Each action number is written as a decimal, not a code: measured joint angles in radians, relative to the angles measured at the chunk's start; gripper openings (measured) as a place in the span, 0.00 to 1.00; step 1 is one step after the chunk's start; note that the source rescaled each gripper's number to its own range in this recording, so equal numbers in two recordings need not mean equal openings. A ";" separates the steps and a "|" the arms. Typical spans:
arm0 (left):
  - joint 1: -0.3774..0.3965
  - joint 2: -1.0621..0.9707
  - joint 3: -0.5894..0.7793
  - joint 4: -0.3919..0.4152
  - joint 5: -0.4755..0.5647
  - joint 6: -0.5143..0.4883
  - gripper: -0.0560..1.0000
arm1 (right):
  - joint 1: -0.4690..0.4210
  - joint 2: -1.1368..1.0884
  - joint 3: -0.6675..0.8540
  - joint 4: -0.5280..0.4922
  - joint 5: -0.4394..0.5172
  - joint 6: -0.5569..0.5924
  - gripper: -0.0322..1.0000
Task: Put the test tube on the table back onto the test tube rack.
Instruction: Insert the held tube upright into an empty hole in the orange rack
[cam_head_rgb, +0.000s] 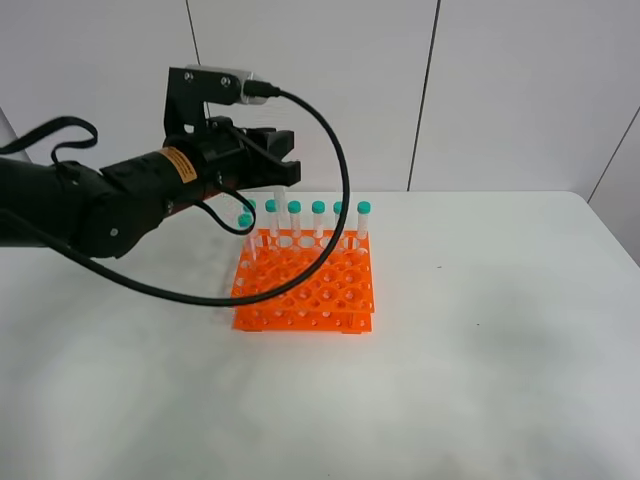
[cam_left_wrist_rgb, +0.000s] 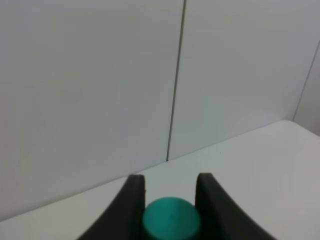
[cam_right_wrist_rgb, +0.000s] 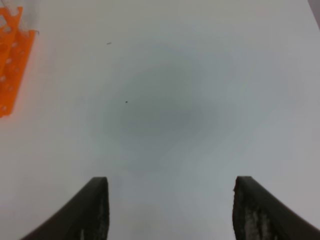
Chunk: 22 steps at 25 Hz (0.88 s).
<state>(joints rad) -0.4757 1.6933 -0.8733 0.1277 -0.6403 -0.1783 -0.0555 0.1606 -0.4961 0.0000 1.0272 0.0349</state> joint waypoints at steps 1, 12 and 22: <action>0.006 0.012 0.016 -0.002 -0.036 0.001 0.06 | 0.000 0.000 0.000 0.000 0.000 0.000 0.74; 0.028 0.164 0.031 -0.007 -0.185 0.088 0.06 | 0.000 0.000 0.000 0.000 -0.001 0.000 0.74; 0.043 0.243 0.030 -0.040 -0.322 0.149 0.06 | 0.000 0.000 0.000 0.000 -0.001 0.000 0.74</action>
<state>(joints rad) -0.4329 1.9365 -0.8436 0.0874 -0.9622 -0.0292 -0.0555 0.1606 -0.4961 0.0000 1.0263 0.0349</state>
